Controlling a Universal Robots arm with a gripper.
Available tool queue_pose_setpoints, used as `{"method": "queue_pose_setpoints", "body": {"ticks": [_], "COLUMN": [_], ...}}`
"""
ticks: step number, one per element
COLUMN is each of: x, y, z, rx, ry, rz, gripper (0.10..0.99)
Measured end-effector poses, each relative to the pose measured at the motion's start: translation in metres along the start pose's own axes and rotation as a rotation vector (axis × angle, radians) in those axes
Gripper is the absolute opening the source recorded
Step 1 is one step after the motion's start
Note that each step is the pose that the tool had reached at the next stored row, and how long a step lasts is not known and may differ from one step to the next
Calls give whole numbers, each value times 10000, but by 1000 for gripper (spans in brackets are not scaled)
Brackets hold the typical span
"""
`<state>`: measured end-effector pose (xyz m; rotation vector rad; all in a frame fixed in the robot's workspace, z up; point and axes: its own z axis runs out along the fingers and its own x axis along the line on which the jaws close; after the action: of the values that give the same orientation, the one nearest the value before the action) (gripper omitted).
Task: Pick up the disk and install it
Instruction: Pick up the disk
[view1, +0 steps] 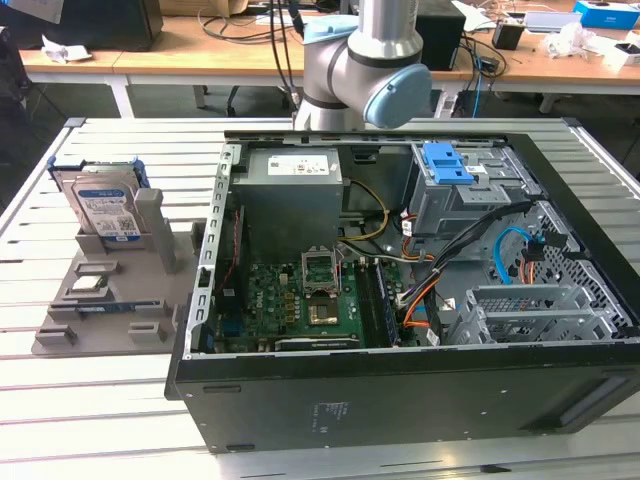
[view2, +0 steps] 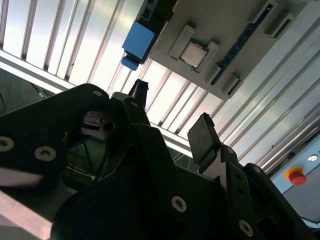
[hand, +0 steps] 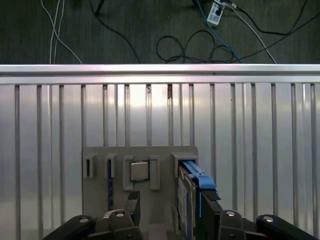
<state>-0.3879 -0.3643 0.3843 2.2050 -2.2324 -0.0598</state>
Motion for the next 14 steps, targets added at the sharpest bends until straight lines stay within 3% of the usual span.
{"method": "queue_pose_setpoints", "body": {"ticks": [14], "x": [-253], "y": [-73], "z": [10], "rx": [-1], "ry": [0], "rz": [0], "gripper": [600]}}
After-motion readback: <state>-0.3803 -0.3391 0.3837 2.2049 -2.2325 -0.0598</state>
